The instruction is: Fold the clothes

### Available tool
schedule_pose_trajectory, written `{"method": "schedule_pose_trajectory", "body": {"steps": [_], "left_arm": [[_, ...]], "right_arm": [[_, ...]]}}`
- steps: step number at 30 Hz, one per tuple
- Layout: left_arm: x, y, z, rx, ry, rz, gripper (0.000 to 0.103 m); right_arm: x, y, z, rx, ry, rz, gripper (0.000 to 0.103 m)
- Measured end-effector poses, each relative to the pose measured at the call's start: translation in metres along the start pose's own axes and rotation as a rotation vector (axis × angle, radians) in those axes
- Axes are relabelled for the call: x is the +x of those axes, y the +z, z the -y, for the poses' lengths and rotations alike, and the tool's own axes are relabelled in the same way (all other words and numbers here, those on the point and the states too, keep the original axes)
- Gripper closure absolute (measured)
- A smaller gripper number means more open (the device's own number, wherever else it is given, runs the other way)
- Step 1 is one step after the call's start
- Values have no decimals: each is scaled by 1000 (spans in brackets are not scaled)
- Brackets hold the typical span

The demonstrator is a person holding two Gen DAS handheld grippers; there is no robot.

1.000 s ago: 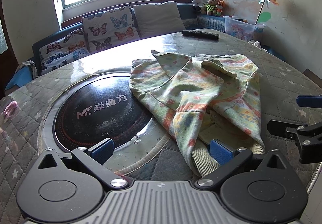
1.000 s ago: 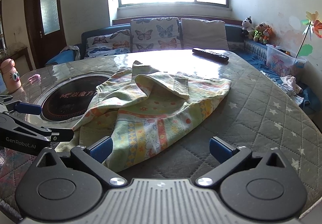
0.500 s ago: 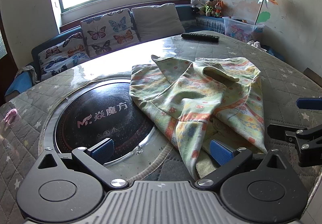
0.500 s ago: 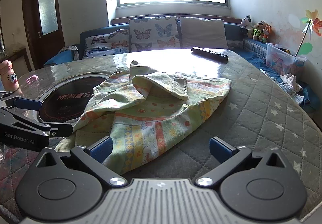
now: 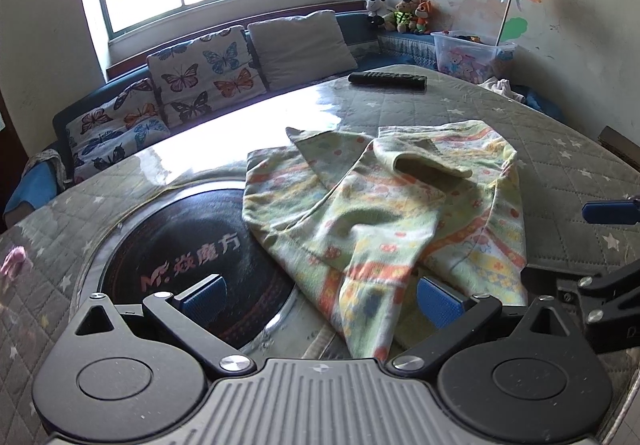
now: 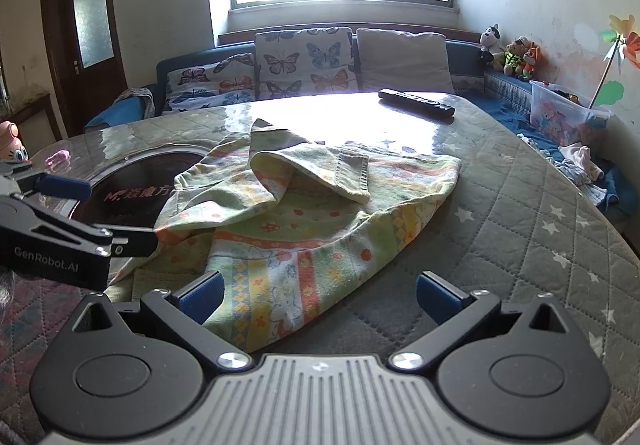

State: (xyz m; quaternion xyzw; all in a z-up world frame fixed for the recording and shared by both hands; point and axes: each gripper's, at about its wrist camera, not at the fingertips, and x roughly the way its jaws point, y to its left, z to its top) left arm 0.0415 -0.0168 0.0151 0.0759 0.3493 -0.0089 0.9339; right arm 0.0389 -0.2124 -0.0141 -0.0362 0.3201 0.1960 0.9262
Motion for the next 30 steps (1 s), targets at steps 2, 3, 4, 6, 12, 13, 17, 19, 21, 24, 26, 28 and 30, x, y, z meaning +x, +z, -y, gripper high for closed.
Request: {"method": "schedule_pose_trajectory", "body": {"steps": [2, 3, 4, 6, 12, 13, 17, 19, 21, 24, 26, 28, 30], "left_arm": [[4, 7, 3, 12, -5, 8, 0], [6, 10, 5, 17, -7, 12, 0], [8, 14, 6, 22, -13, 18, 0], [14, 22, 10, 31, -28, 28, 1], [39, 48, 22, 61, -75, 35, 6], [45, 52, 23, 62, -84, 30, 8], [64, 65, 30, 69, -113, 12, 15], [74, 70, 33, 73, -121, 5, 19], [83, 73, 35, 72, -128, -9, 21], [94, 75, 36, 64, -135, -26, 36], [99, 75, 36, 60, -150, -32, 65], [102, 76, 34, 52, -166, -30, 90], [100, 76, 31, 42, -171, -16, 95]], "right_arm": [[2, 1, 1, -1, -1, 0, 0], [3, 2, 2, 0, -1, 0, 0], [4, 3, 3, 1, 0, 0, 0], [6, 5, 5, 3, 2, 1, 0], [13, 8, 11, 17, 8, -6, 0], [14, 8, 13, 19, 7, -7, 0], [17, 8, 19, 27, 3, -12, 0], [18, 8, 23, 35, 2, -13, 0], [20, 7, 27, 41, 2, -16, 0], [22, 7, 30, 48, 1, -20, 0], [23, 7, 32, 52, 0, -22, 0], [24, 7, 34, 57, 0, -24, 0], [25, 7, 36, 61, -1, -26, 0]]}}
